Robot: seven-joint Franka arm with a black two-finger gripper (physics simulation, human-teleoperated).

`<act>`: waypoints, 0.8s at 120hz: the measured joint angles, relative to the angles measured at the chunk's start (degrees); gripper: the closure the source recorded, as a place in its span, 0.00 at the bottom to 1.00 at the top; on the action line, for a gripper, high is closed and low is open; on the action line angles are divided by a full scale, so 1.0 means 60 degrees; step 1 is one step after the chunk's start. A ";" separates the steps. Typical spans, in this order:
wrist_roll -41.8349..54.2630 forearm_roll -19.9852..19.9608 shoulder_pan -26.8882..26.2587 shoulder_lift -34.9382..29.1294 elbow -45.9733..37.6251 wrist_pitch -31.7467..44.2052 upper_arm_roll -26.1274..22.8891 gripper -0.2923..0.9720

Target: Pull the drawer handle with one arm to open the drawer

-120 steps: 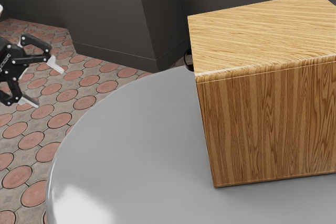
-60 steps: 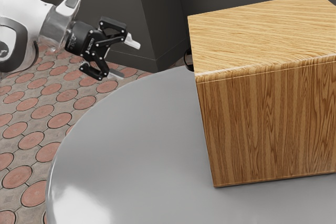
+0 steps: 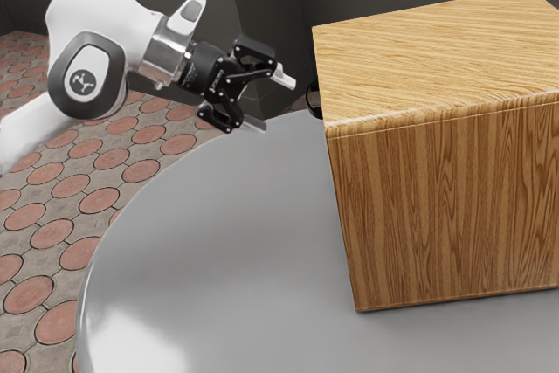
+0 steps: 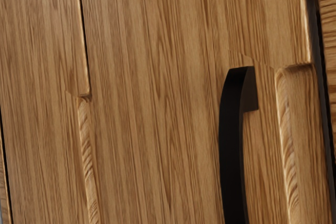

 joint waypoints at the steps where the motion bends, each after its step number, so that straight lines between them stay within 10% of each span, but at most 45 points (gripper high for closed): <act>1: 0.0016 -0.0001 -0.0015 0.0001 0.0011 0.0014 0.0020 0.24; 96: 0.0817 -0.0367 -0.0514 0.1050 0.0469 0.0272 0.1307 0.24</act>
